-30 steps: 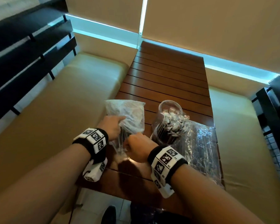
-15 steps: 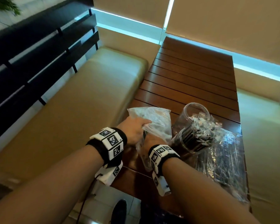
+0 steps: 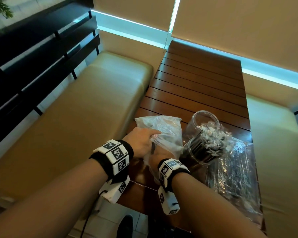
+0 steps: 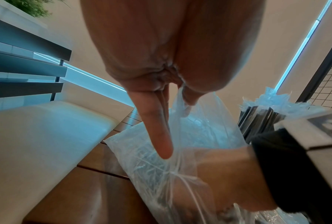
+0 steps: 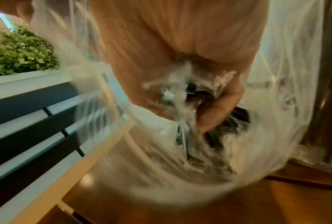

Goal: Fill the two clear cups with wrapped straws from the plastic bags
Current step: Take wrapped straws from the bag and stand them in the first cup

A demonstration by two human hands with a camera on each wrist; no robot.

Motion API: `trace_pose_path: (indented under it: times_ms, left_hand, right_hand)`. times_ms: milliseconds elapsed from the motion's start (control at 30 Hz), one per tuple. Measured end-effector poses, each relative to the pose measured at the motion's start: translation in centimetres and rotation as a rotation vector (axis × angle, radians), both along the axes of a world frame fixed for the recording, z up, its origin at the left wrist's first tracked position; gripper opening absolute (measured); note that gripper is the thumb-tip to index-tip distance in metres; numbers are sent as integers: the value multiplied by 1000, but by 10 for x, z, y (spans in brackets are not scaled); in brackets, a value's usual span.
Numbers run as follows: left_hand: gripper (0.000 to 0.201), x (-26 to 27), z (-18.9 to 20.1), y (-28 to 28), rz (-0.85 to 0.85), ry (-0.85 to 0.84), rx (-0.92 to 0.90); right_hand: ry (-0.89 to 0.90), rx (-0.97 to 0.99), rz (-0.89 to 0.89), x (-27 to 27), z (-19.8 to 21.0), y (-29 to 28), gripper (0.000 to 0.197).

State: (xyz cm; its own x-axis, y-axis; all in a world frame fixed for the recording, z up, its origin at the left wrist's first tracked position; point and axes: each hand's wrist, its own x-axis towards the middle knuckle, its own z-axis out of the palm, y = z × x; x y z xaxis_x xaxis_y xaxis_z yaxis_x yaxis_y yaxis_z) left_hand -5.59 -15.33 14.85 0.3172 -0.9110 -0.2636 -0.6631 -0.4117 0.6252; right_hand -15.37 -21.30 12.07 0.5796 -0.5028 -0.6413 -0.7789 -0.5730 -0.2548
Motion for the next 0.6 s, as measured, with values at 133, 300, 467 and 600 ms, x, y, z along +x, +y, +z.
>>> trace_pose_path:
  times_ms: [133,300,467,600]
  left_hand:
    - [45,1,4,-2,1,17,-13]
    - [42,4,4,-15,48,10,-25]
    - [48,17,-6,-35,30,-69,64]
    - [51,25,-8,-53,22,-179,79]
  right_hand:
    - [-8,15,-10,2,5,-8,39]
    - [-94,-36,-69,4,10,-16,37]
    - [-83,-126,15,-16,43,-25,30]
    - [-85,-141,37,-56,87,-32,22]
